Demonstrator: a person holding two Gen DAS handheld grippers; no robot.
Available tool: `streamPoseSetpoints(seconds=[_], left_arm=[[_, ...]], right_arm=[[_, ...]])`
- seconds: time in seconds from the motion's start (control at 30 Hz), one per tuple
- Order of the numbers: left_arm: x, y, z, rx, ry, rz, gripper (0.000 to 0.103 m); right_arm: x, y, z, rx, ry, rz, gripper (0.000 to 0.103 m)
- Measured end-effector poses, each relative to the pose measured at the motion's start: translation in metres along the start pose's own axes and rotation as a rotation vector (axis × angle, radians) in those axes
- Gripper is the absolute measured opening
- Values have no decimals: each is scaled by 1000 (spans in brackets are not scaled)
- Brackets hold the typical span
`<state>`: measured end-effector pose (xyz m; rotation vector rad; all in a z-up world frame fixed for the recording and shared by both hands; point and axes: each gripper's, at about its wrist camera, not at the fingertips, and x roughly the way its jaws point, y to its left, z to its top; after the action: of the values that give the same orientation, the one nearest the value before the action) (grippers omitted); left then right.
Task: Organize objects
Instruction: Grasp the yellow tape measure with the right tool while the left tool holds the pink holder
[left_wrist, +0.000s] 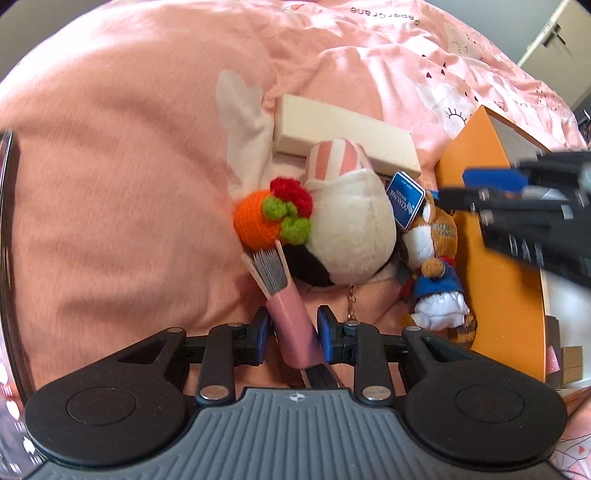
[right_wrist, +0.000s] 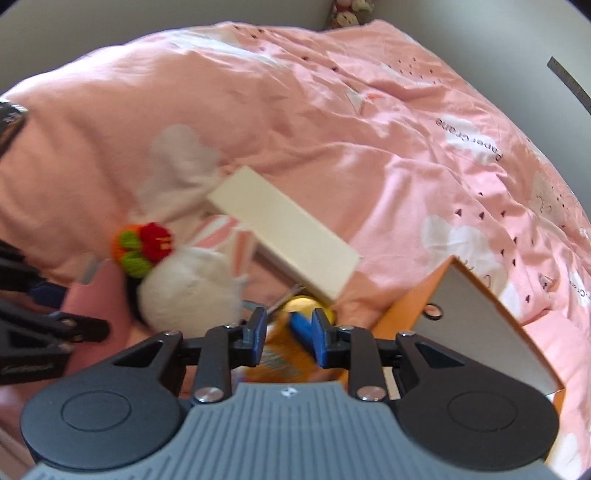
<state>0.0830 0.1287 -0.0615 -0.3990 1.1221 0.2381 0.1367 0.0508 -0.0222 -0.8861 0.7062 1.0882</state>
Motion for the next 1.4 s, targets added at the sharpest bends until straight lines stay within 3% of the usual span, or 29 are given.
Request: streamPoseSetpoints(seconds=[0.17,0.33,0.6,0.7,1.3,1.4], left_arm=[[1,-4,10,26,-36,14,29],[6,-2,15,16,-29,14,28],[11,5,21,-9,-25,1,27],[12,5,22,-9,-23,0,27],[14,4,22,-13,-16,3,28],[15,3,21,-12,-16,2,28]], right_arm=[[34,-8,17,-80,109,-24,26],[68,-7,29,-79,222,30,27],[109,-17,40,94,419,70,38],[117,-23,38,138,438,54,52],[140,-42,24,133,536,197,63],[138,-40,20,134,531,181,59]])
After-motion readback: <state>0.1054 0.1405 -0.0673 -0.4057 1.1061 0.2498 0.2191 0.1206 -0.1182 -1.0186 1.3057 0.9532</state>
